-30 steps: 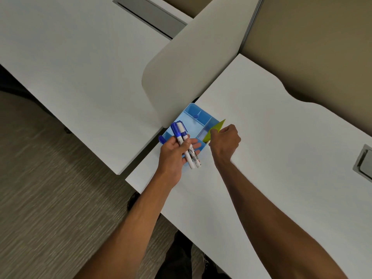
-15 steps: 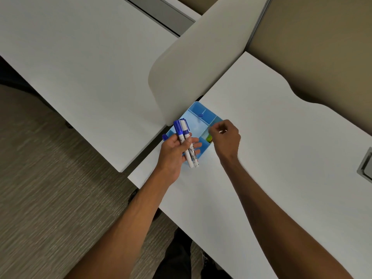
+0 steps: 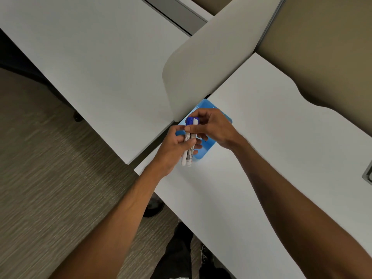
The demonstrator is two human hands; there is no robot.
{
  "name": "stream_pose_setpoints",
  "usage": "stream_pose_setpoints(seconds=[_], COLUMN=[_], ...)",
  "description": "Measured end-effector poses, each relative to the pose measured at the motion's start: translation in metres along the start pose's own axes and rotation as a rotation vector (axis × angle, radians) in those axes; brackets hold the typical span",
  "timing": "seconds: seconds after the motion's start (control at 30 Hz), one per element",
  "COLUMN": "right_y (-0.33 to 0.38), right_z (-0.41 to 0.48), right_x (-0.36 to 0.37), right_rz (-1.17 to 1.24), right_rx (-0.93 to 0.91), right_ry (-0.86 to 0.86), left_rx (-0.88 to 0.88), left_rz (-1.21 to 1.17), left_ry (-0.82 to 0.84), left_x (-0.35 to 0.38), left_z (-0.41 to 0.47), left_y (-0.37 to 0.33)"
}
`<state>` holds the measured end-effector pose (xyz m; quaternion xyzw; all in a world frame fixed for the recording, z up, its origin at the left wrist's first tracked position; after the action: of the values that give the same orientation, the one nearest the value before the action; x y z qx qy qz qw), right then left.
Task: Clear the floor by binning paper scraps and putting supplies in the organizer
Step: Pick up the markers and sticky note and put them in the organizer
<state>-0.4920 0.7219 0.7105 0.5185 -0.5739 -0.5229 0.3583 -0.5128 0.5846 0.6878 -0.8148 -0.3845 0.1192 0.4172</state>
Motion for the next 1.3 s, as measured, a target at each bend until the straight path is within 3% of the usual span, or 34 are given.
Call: stream_pose_setpoints(seconds=[0.17, 0.3, 0.4, 0.63, 0.77, 1.03, 1.3], right_y=[0.008, 0.011, 0.010, -0.010, -0.027, -0.052, -0.059], right_z=[0.006, 0.007, 0.007, 0.013, 0.015, 0.028, 0.043], right_x=[-0.016, -0.030, -0.024, 0.009, 0.019, 0.034, 0.047], right_rz=[-0.047, -0.250, -0.369, -0.654, -0.756, -0.862, -0.825], right_rx=[-0.045, -0.071, -0.106, -0.156, -0.134, -0.091, -0.087], right_ry=[-0.188, -0.360, -0.392, -0.223, -0.113, 0.074, 0.071], left_rx=[0.069, 0.103, 0.143, 0.357, 0.356, 0.330, 0.315], left_rz=[-0.005, -0.039, 0.037, 0.883, 1.121, 1.172, 1.099], left_ry=[-0.146, -0.259, -0.321, -0.551, -0.595, -0.583, -0.562], left_x=[-0.029, -0.048, -0.056, -0.053, -0.050, -0.047, -0.054], left_z=[0.001, -0.002, -0.007, -0.012, -0.007, -0.004, -0.011], left_y=[-0.001, 0.007, 0.014, 0.024, 0.035, 0.048, 0.056])
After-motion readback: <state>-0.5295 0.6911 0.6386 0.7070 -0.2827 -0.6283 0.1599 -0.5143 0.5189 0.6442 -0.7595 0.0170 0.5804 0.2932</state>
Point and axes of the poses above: each hand's wrist, its own z-axis towards the middle knuckle, its own x-axis out of the palm, y = z × x, the point moved 7 cm from there along z, towards the middle knuckle, and after that the axes turned 6 degrees about -x, right-handed, at the moved point
